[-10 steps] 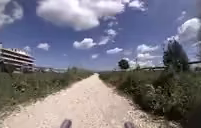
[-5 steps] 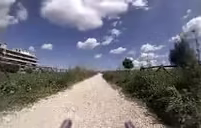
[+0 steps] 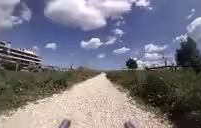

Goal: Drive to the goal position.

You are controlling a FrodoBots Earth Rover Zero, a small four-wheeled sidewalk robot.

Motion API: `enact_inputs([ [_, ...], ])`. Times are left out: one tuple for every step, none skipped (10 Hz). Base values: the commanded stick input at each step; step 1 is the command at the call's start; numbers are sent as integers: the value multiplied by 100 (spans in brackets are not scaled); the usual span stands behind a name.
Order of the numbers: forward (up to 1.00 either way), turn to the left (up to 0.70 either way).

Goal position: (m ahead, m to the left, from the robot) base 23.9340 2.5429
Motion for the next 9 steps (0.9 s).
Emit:
enact_inputs([
  [85,0],
  [85,0],
  [85,0],
  [85,0],
  [85,0],
  [85,0],
  [85,-8],
  [85,-18],
  [85,0],
])
